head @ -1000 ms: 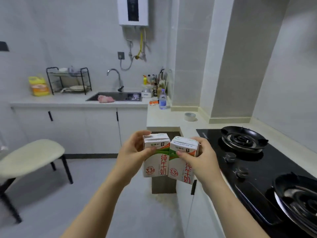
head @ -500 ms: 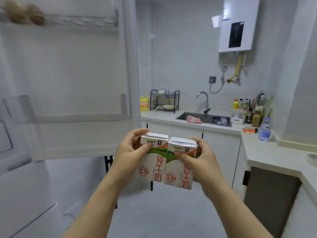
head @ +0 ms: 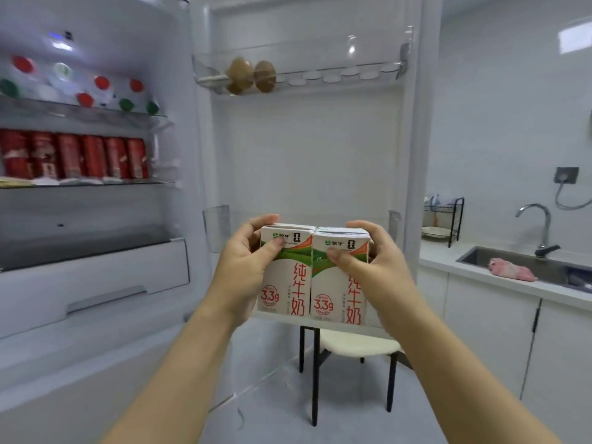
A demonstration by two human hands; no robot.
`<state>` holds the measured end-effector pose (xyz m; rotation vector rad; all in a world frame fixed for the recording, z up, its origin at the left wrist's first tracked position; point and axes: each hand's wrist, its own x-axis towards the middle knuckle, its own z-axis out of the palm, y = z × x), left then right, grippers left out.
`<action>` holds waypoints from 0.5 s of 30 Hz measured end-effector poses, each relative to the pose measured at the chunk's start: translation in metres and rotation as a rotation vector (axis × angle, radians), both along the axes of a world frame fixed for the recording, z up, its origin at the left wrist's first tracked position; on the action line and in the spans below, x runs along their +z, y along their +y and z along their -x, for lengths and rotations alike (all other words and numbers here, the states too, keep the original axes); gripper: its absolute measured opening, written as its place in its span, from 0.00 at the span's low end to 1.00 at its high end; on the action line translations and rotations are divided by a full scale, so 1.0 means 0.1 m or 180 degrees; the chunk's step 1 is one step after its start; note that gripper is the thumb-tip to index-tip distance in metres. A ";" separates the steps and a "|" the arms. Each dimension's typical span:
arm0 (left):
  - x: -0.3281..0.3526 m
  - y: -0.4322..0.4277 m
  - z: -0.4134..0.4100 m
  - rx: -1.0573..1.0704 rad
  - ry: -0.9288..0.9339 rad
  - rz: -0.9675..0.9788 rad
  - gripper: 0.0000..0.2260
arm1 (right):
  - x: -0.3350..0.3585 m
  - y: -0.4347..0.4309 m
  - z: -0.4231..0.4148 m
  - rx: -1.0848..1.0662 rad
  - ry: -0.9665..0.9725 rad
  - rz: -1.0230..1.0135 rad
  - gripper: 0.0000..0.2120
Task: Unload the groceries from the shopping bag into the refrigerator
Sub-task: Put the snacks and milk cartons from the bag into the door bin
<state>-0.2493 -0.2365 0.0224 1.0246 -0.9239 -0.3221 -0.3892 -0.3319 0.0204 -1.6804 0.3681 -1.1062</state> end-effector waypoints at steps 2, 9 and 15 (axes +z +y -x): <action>0.15 0.02 -0.17 0.0097 -0.0010 0.0103 0.10 | 0.16 -0.02 -0.21 0.0127 -0.0071 0.0074 0.18; 0.81 -0.22 -0.77 0.0291 -0.0170 0.0499 0.08 | 0.86 -0.32 -0.88 0.0296 -0.0358 0.0626 0.16; 1.19 -0.70 -1.30 0.0206 -0.0283 0.0490 0.08 | 1.17 -0.83 -1.43 0.0285 -0.0374 0.0542 0.18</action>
